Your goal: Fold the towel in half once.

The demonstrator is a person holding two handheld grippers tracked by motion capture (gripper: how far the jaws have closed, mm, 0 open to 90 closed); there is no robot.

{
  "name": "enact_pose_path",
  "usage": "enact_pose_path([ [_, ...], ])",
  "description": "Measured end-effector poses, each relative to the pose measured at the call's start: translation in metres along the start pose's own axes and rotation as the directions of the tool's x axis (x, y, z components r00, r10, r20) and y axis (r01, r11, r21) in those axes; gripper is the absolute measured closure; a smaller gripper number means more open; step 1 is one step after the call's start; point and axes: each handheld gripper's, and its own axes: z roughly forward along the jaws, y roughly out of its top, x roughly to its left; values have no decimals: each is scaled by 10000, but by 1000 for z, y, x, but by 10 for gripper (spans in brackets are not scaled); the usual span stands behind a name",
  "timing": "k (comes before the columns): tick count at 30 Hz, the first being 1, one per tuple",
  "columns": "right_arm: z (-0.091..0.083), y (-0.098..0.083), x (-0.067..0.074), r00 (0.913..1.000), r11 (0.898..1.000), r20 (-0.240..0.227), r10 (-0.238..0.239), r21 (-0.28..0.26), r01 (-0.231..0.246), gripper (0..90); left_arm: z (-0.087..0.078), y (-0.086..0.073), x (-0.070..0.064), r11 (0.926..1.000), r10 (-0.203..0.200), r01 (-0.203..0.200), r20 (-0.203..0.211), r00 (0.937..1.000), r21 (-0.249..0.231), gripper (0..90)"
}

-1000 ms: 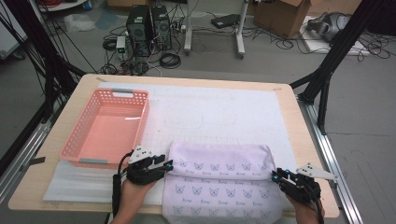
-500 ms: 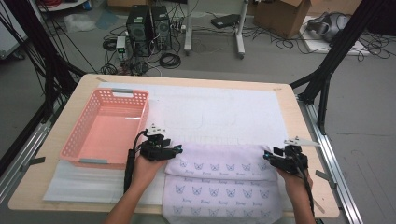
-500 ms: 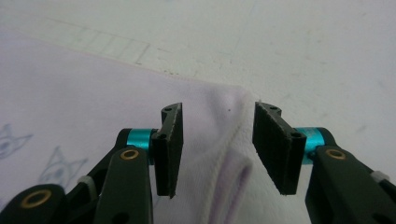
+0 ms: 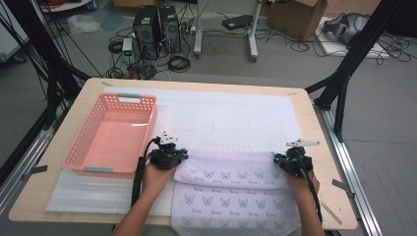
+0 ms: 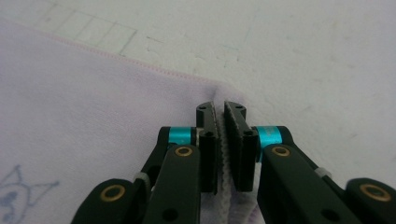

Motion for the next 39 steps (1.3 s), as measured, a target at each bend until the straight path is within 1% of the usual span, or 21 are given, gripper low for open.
enact_pose_path([
  [1, -3, -1, 0, 10000, 9999, 14, 1, -166, -1, 844, -4, 1, 0, 9996, -89, 91, 74, 9999, -255, 835],
  [3, -11, -3, -2, 9999, 9986, -143, 15, -522, -23, 843, -11, 2, -3, 9978, -56, 68, 194, 9998, -653, 828],
  [4, -15, -4, -3, 9998, 9975, -218, 33, -707, -48, 843, -15, 2, -5, 9969, 72, -56, 200, 9998, -780, 828],
  [5, -20, -6, -4, 9996, 9963, -285, 43, -856, -67, 843, -18, 1, -7, 9952, 146, -125, 214, 9997, -968, 828],
  [7, -31, -10, -4, 9995, 9938, -329, 38, -1108, -74, 843, -24, -1, -10, 9910, 107, -61, 336, 9994, -1337, 828],
  [10, -46, -15, -4, 9993, 9875, -371, -29, -1577, -30, 843, -32, -3, -13, 9853, 204, -122, 467, 9987, -1706, 828],
  [11, -49, -16, -4, 9990, 9859, -438, 15, -1674, -88, 843, -34, -4, -13, 9832, 225, -136, 467, 9987, -1819, 827],
  [13, -53, -17, -5, 9992, 9837, -396, -63, -1796, -9, 844, -36, -3, -14, 9795, 230, -122, 516, 9984, -2012, 821],
  [15, -54, -15, -5, 9992, 9840, -398, -36, -1782, -36, 844, -35, -1, -14, 9796, 221, -123, 467, 9987, -2004, 813],
  [17, -54, -14, -6, 9992, 9832, -409, 35, -1821, -109, 844, -33, -1, -13, 9808, 56, 44, 507, 9987, -1949, 787],
  [19, -53, -12, -5, 9993, 9835, -363, 1, -1806, -66, 844, -32, -1, -11, 9846, -14, 96, 472, 9989, -1743, 774],
  [21, -52, -12, -4, 9994, 9846, -348, -51, -1751, -10, 844, -33, -2, -10, 9855, 43, 29, 425, 9991, -1695, 782],
  [22, -52, -12, -3, 9993, 9845, -366, -41, -1751, -24, 845, -35, -2, -10, 9852, 157, -84, 415, 9990, -1711, 807],
  [25, -54, -12, -2, 9990, 9821, -435, -127, -1885, 43, 844, -39, -3, -10, 9848, 281, -200, 449, 9986, -1723, 840],
  [28, -58, -14, 0, 9987, 9812, -447, -235, -1922, 145, 844, -42, -6, -12, 9853, 589, -526, 345, 9977, -1624, 844],
  [30, -61, -16, 1, 9985, 9796, -499, -214, -2007, 109, 844, -47, -8, -14, 9823, 518, -415, 519, 9973, -1827, 843],
  [32, -66, -21, 2, 9983, 9766, -544, -189, -2149, 67, 845, -52, -11, -17, 9793, 558, -420, 649, 9963, -1978, 843],
  [33, -69, -24, 3, 9981, 9758, -576, -214, -2185, 83, 845, -56, -13, -19, 9788, 670, -522, 690, 9954, -1982, 843],
  [37, -85, -40, 8, 9970, 9691, -726, -272, -2466, 85, 845, -71, -24, -26, 9754, 796, -561, 1032, 9915, -2133, 843],
  [38, -89, -45, 11, 9965, 9682, -800, -245, -2500, 38, 845, -74, -27, -28, 9753, 877, -625, 1117, 9899, -2118, 843],
  [39, -93, -51, 13, 9960, 9668, -821, -339, -2551, 119, 845, -77, -31, -31, 9756, 871, -604, 1201, 9889, -2109, 843],
])
